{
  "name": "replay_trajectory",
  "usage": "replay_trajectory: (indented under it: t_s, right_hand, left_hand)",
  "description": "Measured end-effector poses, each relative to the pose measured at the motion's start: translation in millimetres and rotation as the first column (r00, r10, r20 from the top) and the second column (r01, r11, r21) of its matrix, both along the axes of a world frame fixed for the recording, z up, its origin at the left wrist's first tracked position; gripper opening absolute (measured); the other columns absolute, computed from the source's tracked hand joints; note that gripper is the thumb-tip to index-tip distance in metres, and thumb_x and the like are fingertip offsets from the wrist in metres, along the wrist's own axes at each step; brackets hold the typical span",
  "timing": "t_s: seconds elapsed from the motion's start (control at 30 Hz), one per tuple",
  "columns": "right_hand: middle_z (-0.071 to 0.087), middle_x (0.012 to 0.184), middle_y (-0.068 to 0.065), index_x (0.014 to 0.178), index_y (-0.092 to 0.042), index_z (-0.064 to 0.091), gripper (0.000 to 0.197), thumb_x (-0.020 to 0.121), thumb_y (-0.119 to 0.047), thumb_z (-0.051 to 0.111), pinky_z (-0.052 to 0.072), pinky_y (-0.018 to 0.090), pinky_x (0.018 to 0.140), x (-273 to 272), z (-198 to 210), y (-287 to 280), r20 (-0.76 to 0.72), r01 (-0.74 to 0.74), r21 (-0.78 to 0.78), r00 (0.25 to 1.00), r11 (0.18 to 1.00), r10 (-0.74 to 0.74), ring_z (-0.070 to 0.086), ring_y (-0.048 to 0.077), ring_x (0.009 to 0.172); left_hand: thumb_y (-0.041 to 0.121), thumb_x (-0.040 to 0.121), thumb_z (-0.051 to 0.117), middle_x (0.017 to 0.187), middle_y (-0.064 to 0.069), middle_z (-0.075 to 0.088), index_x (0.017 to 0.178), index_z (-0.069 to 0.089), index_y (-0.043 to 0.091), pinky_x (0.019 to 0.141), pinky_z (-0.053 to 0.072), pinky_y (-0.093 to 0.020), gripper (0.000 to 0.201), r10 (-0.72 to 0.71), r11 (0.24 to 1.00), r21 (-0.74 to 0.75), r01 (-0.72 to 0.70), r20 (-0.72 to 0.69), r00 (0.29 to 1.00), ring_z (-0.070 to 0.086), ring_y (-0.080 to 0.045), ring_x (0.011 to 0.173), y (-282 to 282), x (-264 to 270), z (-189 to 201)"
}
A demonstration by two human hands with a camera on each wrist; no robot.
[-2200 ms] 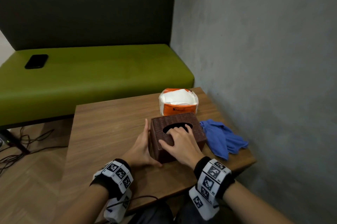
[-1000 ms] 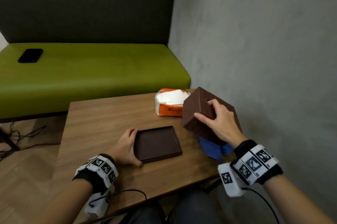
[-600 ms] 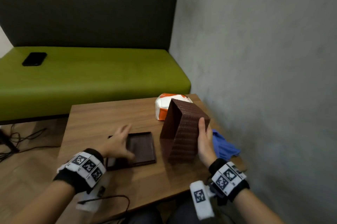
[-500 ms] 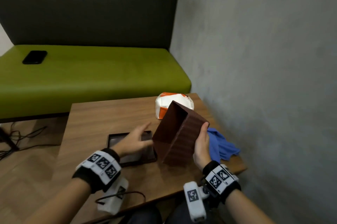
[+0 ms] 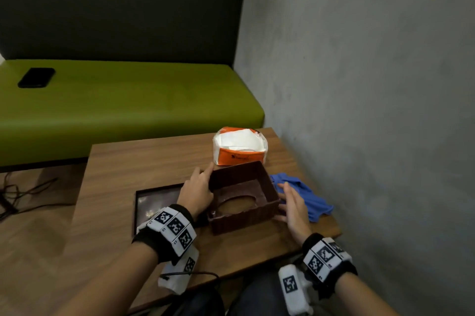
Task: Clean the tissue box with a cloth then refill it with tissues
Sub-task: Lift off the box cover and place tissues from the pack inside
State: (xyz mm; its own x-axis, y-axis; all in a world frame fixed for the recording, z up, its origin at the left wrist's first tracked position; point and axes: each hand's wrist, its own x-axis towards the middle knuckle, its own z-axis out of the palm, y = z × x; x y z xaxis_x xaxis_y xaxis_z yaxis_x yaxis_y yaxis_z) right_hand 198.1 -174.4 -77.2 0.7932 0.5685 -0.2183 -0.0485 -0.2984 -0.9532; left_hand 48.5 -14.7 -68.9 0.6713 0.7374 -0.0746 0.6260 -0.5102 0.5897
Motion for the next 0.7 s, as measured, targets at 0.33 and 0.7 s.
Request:
replay_trajectory:
  t_s: [0.33,0.7]
  right_hand:
    - [0.060,0.124,0.014,0.127,-0.006,0.051,0.034,0.101,-0.019,0.033,0.041,0.035,0.098,-19,0,17,0.377,-0.197,-0.299,0.875,0.934,0.306,0.054,0.027,0.115]
    - [0.068,0.109,0.014,0.109,-0.010,0.064,0.022,0.092,-0.020,0.054,0.049,0.037,0.089,68,66,60,0.548,-0.115,-0.526,0.712,0.842,0.440,0.060,0.032,0.104]
  left_hand:
    - [0.022,0.100,0.025,0.144,-0.015,0.043,0.140,0.034,0.009,0.106,0.025,-0.030,0.043,0.303,0.921,-0.326,-0.211,0.261,0.917,0.036,-0.030,0.135,-16,-16,2]
    - [0.005,0.091,0.041,0.112,-0.031,0.062,0.111,0.055,-0.010,0.089,0.045,-0.045,0.029,0.135,0.990,-0.008,-0.137,0.243,0.960,0.057,-0.042,0.106,53,13,63]
